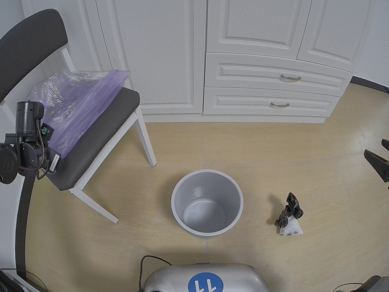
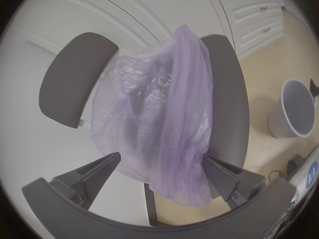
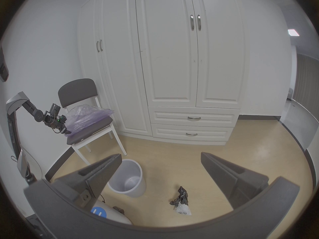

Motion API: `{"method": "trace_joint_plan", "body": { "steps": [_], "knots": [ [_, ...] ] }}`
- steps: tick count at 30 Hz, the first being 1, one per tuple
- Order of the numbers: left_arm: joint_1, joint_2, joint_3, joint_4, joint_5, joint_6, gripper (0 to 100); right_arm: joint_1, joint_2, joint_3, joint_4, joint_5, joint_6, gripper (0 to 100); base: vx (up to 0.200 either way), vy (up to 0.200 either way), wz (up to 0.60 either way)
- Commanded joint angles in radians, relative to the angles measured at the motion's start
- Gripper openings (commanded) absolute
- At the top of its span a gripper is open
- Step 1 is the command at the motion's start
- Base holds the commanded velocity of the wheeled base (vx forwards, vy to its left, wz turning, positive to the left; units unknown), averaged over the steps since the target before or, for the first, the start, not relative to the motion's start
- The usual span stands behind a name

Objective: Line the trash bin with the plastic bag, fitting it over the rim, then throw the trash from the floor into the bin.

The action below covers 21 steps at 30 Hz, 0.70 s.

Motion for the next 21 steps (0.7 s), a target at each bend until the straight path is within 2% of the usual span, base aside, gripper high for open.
{"method": "trace_joint_plan", "body": {
  "steps": [1,3,13,19,21],
  "knots": [
    [0.000,-0.015,0.016,-0.050,0.001,0.000,100,0.000,-0.022,0.001,0.001,0.002,-0.002,100,0.000,0.000,0.00],
    [0.005,-0.028,0.027,-0.106,0.001,0.003,100,0.000,-0.034,-0.002,0.001,0.003,-0.002,100,0.000,0.000,0.00],
    [-0.004,-0.058,0.058,-0.173,0.000,0.011,100,0.000,-0.042,-0.004,-0.001,0.032,0.000,100,0.000,0.000,0.00],
    [-0.055,-0.050,0.133,-0.238,0.004,0.086,100,0.002,-0.042,-0.002,-0.001,0.034,-0.002,100,0.000,0.000,0.00],
    [-0.093,-0.033,0.140,-0.244,0.003,0.109,100,0.009,-0.042,-0.001,-0.001,0.034,-0.002,100,0.000,0.000,0.00]
  ]
}}
